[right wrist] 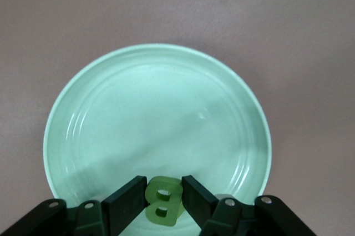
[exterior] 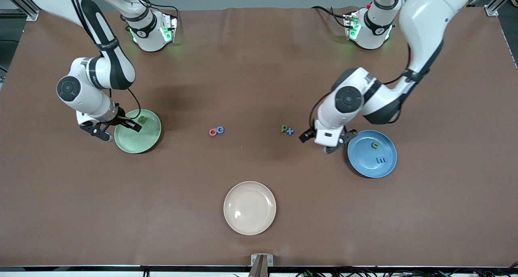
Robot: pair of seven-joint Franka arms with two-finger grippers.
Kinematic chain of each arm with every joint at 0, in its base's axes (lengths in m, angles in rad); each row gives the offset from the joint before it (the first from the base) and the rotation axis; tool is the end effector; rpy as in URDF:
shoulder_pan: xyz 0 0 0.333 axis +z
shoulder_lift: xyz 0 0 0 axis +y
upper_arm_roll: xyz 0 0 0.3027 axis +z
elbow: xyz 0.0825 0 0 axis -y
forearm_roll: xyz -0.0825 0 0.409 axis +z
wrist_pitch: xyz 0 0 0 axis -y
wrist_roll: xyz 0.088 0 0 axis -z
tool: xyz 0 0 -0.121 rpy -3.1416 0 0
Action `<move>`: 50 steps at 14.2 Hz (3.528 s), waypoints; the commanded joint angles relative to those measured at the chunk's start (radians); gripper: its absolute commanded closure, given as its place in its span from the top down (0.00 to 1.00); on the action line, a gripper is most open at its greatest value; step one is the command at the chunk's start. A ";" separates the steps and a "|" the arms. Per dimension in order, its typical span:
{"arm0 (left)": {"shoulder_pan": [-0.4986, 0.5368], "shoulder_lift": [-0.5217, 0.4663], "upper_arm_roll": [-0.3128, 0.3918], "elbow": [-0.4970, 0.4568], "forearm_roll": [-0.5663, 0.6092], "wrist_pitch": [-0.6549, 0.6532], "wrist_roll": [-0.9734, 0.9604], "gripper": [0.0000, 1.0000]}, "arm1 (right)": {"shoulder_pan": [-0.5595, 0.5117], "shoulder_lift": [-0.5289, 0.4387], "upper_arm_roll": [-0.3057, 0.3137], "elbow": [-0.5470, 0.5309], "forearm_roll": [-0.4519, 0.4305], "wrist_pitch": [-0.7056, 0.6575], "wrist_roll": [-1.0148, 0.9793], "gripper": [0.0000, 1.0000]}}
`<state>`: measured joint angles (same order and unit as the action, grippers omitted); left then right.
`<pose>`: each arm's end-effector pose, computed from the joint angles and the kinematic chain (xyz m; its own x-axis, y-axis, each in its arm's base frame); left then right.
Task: Sort upper and lower case letters into plates
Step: 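Grasp the blue x with the left gripper while the right gripper reaches the Q, then place the x on the blue plate while the right gripper places the Q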
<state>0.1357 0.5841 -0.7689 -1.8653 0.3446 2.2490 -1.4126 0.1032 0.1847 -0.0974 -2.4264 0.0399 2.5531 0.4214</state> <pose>0.5382 -0.3559 0.2351 0.7975 0.5896 -0.1283 0.5965 -0.8023 0.0214 0.4958 0.0007 0.1789 0.8997 -0.4333 -0.0528 -0.4328 -0.9012 0.0211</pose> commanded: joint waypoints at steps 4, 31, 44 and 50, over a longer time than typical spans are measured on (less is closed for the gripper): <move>-0.087 0.062 0.014 -0.026 0.071 0.109 -0.248 1.00 | 0.056 0.056 0.011 -0.020 0.040 0.068 0.011 0.01; -0.202 0.192 0.091 -0.002 0.372 0.196 -0.566 0.18 | 0.414 0.212 0.013 0.323 0.057 -0.067 0.790 1.00; -0.036 0.048 0.050 -0.031 0.356 0.106 -0.476 0.15 | 0.520 0.358 0.013 0.418 0.049 -0.040 0.952 0.73; 0.362 0.029 -0.174 -0.130 0.356 0.022 -0.186 0.15 | 0.553 0.358 0.013 0.409 0.051 -0.044 0.988 0.63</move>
<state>0.3782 0.6458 -0.8683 -1.9407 0.6909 2.3003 -1.6835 0.6351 0.5406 -0.0753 -2.0145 0.0939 2.5099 1.3746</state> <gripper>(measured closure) 0.753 0.322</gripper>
